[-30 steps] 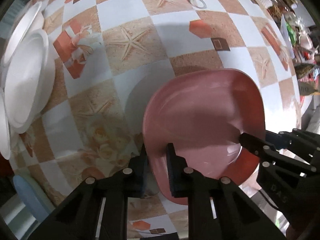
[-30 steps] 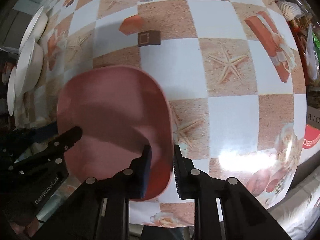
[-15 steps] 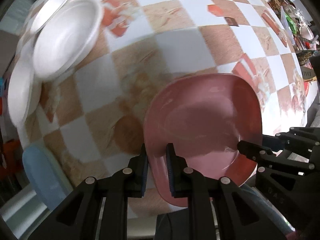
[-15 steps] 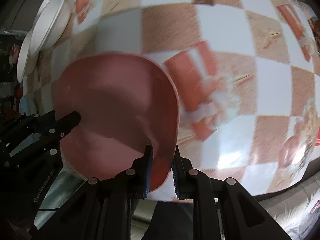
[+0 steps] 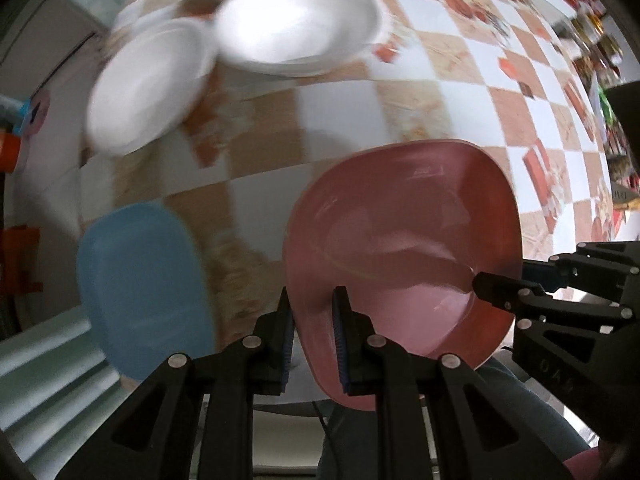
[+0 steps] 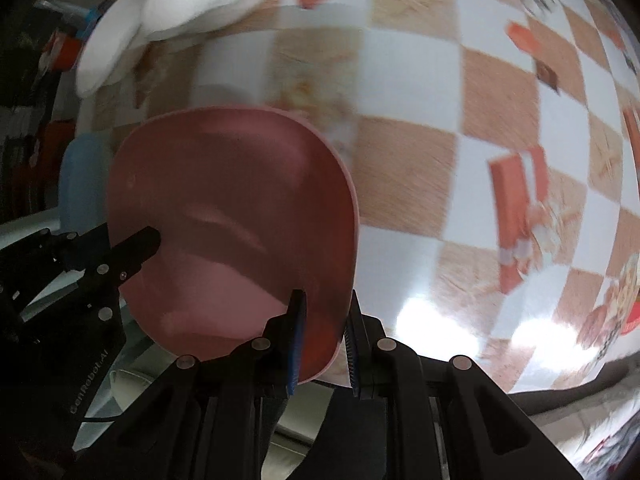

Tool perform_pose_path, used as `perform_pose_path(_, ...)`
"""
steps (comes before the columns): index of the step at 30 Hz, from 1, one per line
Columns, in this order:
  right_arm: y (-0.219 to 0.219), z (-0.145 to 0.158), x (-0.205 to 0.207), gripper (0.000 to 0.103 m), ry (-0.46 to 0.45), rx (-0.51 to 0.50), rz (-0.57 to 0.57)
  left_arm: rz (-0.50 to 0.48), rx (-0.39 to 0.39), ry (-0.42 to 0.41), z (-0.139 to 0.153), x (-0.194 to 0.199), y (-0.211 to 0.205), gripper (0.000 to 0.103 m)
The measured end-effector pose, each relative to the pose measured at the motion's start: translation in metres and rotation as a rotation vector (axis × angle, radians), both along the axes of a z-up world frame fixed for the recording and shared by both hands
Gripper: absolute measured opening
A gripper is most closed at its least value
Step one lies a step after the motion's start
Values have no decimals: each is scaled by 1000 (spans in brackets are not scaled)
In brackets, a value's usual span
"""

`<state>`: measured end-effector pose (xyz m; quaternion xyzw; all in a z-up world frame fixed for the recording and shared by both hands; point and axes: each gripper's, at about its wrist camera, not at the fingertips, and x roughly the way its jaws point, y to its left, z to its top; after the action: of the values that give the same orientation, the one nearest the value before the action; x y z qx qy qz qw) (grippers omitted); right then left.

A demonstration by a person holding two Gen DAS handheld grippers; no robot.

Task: Organize plates and bowls
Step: 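Grasp the pink plate rim with the right tool while the left tool grips it too, then lower the pink plate onto the blue plate and open both tools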

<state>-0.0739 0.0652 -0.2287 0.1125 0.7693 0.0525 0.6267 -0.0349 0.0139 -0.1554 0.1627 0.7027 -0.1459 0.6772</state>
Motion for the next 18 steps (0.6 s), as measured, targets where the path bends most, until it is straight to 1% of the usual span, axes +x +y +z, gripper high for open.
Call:
perform_pose_path(2,13,6,5,21,-11,4,25,26,9,-9,0,-1,19,19)
perform_pose_path(3,16,11,-3,21,-17,5,38,36,14,-12,-1,1,29,19)
perform_pose_path(6,43,20,1,21,-36,12,86,84,23,-29,3,5,57,19)
perform_pose_path(8,63,25,7,21,-48,19,114,114,27,-39,12,16,84,19)
perform_pose_path(9,72,29,10,21,-54,26,127,134,30,-43,12,19,95,19)
perform_pose_path(10,77,31,11,21,-57,31,133,150,33,-47,11,24,96,19)
perform_pose_path(16,122,31,19,21,-50,80,178,192,64,-91,18,35,148,19)
perform_pose_path(17,127,30,20,21,-48,86,182,197,67,-93,17,43,145,19)
perform_pose_path(18,134,30,22,21,-47,91,188,203,74,-95,16,47,152,19)
